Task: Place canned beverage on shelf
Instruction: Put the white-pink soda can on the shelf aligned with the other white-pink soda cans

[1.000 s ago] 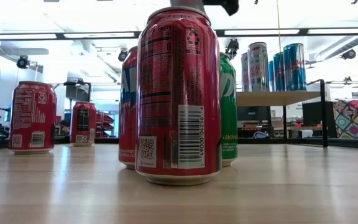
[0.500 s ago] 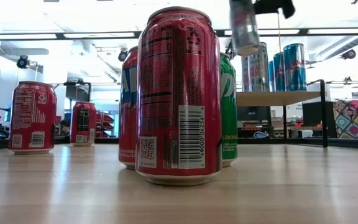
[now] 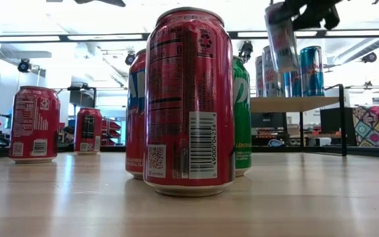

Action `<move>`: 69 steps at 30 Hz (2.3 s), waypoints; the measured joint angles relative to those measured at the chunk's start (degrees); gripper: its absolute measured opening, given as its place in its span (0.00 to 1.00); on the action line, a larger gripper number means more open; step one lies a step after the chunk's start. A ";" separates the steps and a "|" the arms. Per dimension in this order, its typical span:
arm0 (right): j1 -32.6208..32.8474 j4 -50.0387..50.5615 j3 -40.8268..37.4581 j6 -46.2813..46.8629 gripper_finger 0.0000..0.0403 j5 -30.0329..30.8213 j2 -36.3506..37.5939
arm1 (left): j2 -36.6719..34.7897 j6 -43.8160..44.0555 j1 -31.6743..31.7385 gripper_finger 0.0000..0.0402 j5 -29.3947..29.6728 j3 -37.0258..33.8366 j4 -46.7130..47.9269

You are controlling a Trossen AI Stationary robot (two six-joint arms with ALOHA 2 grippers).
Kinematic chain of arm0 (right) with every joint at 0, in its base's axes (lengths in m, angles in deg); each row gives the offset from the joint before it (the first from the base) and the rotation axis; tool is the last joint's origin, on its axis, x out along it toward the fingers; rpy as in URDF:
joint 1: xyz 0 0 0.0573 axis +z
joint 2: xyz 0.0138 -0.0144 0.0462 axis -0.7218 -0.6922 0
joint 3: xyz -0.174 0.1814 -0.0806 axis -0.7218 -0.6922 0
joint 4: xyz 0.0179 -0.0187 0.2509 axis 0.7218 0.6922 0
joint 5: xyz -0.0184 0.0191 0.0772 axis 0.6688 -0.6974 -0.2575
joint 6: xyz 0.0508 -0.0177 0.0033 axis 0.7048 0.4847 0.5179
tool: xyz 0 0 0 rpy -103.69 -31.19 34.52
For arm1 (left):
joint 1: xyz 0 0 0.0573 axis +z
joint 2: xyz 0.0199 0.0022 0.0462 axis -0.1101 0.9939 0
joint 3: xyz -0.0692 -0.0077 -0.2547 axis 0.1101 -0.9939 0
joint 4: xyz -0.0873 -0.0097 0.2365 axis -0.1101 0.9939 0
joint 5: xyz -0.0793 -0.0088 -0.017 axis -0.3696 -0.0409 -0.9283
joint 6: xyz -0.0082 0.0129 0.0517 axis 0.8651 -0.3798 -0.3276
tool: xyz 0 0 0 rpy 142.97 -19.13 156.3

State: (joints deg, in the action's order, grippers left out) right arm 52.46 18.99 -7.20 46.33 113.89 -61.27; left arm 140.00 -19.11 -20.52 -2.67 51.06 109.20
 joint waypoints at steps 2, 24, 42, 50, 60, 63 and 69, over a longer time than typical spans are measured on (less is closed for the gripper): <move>-0.26 0.20 -1.63 0.55 0.63 1.48 0.13 | -0.49 1.17 0.00 0.67 0.00 -1.23 -0.75; -11.66 -19.60 -13.48 -1.75 0.63 -4.16 -0.07 | -0.83 1.71 0.49 0.67 0.04 -2.54 -2.92; -17.59 -19.81 -13.50 -0.66 0.68 -9.43 -0.87 | -0.80 -0.61 1.74 0.67 0.05 -2.52 -2.88; -17.62 -19.77 -13.50 1.68 0.69 -11.52 -0.83 | -0.78 -0.68 1.91 0.67 0.04 -2.52 -2.87; -17.57 -19.55 -13.50 1.42 0.70 -12.85 -0.76 | -0.78 -0.67 1.95 0.67 0.03 -2.52 -2.87; -17.57 -19.50 -13.48 0.73 0.71 -13.55 -0.76 | -0.78 -0.46 1.95 0.67 -0.08 -2.52 -2.87; -17.55 -19.33 -13.43 0.25 0.71 -15.68 -0.76 | -0.78 -0.28 1.95 0.67 -0.61 -2.52 -2.87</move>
State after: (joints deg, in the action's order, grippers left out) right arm 34.91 -0.34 -20.63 46.58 98.21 -62.03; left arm 139.22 -19.39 -18.57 -3.28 48.55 106.33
